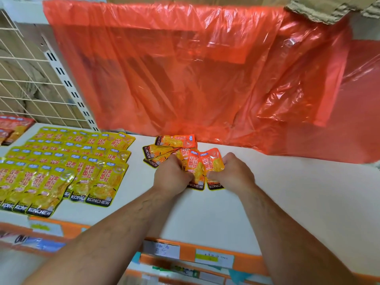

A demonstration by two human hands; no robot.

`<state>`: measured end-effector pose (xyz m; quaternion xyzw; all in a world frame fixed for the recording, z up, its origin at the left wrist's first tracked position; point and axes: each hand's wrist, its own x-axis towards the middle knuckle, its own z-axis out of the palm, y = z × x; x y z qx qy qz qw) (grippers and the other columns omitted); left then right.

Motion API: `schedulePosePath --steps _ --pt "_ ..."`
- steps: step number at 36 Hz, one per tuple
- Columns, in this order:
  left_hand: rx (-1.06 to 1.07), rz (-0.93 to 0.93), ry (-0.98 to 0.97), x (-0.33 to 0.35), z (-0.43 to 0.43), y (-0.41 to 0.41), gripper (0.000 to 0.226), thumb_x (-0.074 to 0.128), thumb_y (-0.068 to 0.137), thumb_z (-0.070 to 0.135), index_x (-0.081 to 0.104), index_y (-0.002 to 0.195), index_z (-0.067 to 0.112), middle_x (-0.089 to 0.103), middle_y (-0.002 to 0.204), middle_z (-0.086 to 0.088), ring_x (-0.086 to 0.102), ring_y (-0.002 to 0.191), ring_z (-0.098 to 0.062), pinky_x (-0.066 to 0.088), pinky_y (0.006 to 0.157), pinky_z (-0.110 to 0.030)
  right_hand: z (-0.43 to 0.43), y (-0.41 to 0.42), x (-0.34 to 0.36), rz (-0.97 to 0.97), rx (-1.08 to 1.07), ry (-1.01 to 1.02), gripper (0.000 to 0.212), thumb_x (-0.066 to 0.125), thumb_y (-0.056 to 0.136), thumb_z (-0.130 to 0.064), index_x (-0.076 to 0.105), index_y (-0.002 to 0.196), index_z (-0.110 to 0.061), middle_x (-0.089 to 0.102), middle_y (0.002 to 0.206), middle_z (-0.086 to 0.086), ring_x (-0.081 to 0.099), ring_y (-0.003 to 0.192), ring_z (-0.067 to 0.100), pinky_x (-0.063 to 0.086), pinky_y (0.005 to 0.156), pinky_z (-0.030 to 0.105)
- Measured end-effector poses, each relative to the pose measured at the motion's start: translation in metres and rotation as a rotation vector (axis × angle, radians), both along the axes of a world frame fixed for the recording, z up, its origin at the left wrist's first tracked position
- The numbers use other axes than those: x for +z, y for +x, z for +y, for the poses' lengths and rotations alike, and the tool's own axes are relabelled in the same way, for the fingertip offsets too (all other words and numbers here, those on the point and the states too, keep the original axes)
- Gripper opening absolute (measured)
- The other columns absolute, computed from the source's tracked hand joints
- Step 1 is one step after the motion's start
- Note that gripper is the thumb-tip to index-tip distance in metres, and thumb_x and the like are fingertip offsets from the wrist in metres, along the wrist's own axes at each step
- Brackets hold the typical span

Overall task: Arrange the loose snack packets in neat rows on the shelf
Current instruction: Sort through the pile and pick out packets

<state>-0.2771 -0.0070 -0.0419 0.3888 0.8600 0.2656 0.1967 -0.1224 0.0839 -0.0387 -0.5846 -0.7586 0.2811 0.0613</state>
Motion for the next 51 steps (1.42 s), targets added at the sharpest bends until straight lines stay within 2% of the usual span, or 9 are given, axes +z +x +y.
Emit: schedulePosePath --steps 15,23,30,34,36,41,43,46,51 --pt "-0.074 -0.145 0.0 -0.002 -0.001 -0.014 0.028 0.075 0.072 0.016 0.058 0.094 0.018 0.066 0.089 0.002 0.062 0.086 -0.018 0.051 0.076 -0.031 -0.001 0.002 -0.004 0.041 -0.019 0.029 0.038 0.061 0.085 -0.053 0.056 0.076 -0.016 0.065 0.078 -0.003 0.063 0.078 0.023 0.044 0.064 0.03" --pt "-0.127 -0.136 -0.031 0.007 -0.023 -0.015 0.018 0.065 0.075 0.012 0.05 0.064 0.015 0.053 0.066 0.005 0.053 0.071 -0.021 0.034 0.052 -0.025 -0.027 0.003 -0.007 0.171 -0.074 -0.009 0.04 0.076 0.075 -0.045 0.062 0.07 -0.008 0.067 0.064 0.005 0.062 0.064 0.024 0.044 0.059 0.031" --pt "0.015 -0.426 0.089 0.007 -0.07 -0.035 0.025 0.057 0.073 0.0 0.05 0.056 0.016 0.054 0.055 0.006 0.052 0.059 -0.019 0.034 0.052 -0.022 -0.074 -0.022 0.014 0.572 -0.137 -0.249 0.033 0.078 0.079 -0.008 0.052 0.06 -0.013 0.057 0.055 0.0 0.047 0.043 0.007 0.033 0.044 0.017" --pt "0.054 -0.557 0.157 0.02 -0.114 -0.064 0.035 0.061 0.079 -0.003 0.045 0.056 0.018 0.046 0.039 0.012 0.044 0.037 -0.006 0.026 0.041 -0.016 -0.117 -0.054 0.034 0.646 -0.088 -0.264 0.03 0.076 0.081 -0.006 0.05 0.067 -0.009 0.047 0.056 -0.001 0.041 0.04 0.006 0.03 0.04 0.016" --pt "0.068 -0.597 0.2 0.027 -0.138 -0.083 0.04 0.058 0.08 -0.006 0.04 0.056 0.019 0.043 0.035 0.012 0.051 0.041 -0.007 0.025 0.039 -0.016 -0.14 -0.072 0.043 0.652 -0.045 -0.257 0.032 0.075 0.082 -0.003 0.048 0.066 -0.009 0.047 0.054 -0.004 0.044 0.044 0.007 0.033 0.042 0.017" --pt "0.149 -0.67 0.294 0.04 -0.21 -0.139 0.034 0.058 0.08 -0.008 0.047 0.065 0.02 0.054 0.053 0.009 0.063 0.073 -0.021 0.036 0.047 -0.017 -0.201 -0.131 0.059 0.642 0.056 -0.231 0.042 0.075 0.082 -0.004 0.041 0.06 -0.015 0.039 0.046 -0.008 0.039 0.042 0.006 0.034 0.053 0.021" --pt "0.189 -0.684 0.32 0.043 -0.241 -0.164 0.031 0.058 0.083 -0.005 0.049 0.066 0.02 0.057 0.052 0.008 0.061 0.061 -0.017 0.039 0.053 -0.019 -0.225 -0.159 0.06 0.624 0.09 -0.23 0.046 0.077 0.081 -0.007 0.039 0.057 -0.017 0.034 0.049 -0.005 0.034 0.046 0.01 0.032 0.054 0.023" --pt "0.249 -0.671 0.358 0.044 -0.287 -0.198 0.036 0.053 0.084 -0.01 0.045 0.062 0.018 0.052 0.049 0.001 0.05 0.038 -0.006 0.028 0.037 -0.012 -0.261 -0.202 0.057 0.625 0.127 -0.261 0.043 0.077 0.081 -0.007 0.04 0.061 -0.015 0.038 0.054 -0.001 0.038 0.048 0.012 0.03 0.043 0.019" --pt "0.299 -0.647 0.354 0.048 -0.359 -0.248 0.024 0.066 0.074 -0.006 0.054 0.071 0.014 0.047 0.067 -0.007 0.036 0.051 -0.014 0.024 0.047 -0.023 -0.32 -0.267 0.059 0.632 0.244 -0.24 0.039 0.079 0.079 -0.008 0.044 0.061 -0.013 0.034 0.062 0.007 0.029 0.052 0.013 0.024 0.047 0.024"
